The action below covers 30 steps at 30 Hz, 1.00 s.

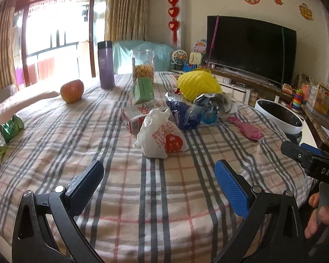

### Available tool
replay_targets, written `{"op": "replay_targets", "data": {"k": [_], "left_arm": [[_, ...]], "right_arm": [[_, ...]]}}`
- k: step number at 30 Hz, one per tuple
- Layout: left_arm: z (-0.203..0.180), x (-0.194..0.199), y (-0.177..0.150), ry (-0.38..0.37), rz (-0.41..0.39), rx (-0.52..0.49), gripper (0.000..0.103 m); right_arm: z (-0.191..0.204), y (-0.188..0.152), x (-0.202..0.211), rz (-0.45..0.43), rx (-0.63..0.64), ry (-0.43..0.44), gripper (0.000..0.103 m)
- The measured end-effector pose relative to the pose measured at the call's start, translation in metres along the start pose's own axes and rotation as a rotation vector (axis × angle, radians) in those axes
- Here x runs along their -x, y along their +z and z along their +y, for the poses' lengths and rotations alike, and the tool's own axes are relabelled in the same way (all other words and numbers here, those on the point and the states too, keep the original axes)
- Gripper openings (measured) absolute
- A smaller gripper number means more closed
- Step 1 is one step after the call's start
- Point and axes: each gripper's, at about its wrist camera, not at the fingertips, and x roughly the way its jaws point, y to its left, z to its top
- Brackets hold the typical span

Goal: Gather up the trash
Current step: 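Grasp the white plastic bag with the left tool while the right tool grasps the pink package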

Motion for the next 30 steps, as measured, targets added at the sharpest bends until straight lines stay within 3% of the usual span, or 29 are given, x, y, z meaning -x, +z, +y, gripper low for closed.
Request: {"op": "replay_targets", "data": {"k": [14, 18, 25, 30], "left_arm": [[0.022, -0.053, 0.02, 0.023, 0.105, 0.078, 0.103], [0.024, -0.065, 0.028, 0.016, 0.122, 0.09, 0.102], [0.018, -0.089, 0.034, -0.008, 0.213, 0.078, 0.084], [0.014, -0.101, 0.034, -0.04, 0.26, 0.068, 0.056]], "right_arm": [[-0.012, 0.029, -0.039, 0.066, 0.005, 0.002, 0.102], [-0.016, 0.036, -0.06, 0.139, 0.007, 0.007, 0.093], [-0.017, 0.04, -0.087, 0.223, 0.042, 0.013, 0.081], [-0.012, 0.043, -0.099, 0.266, 0.086, 0.0, 0.063]]}}
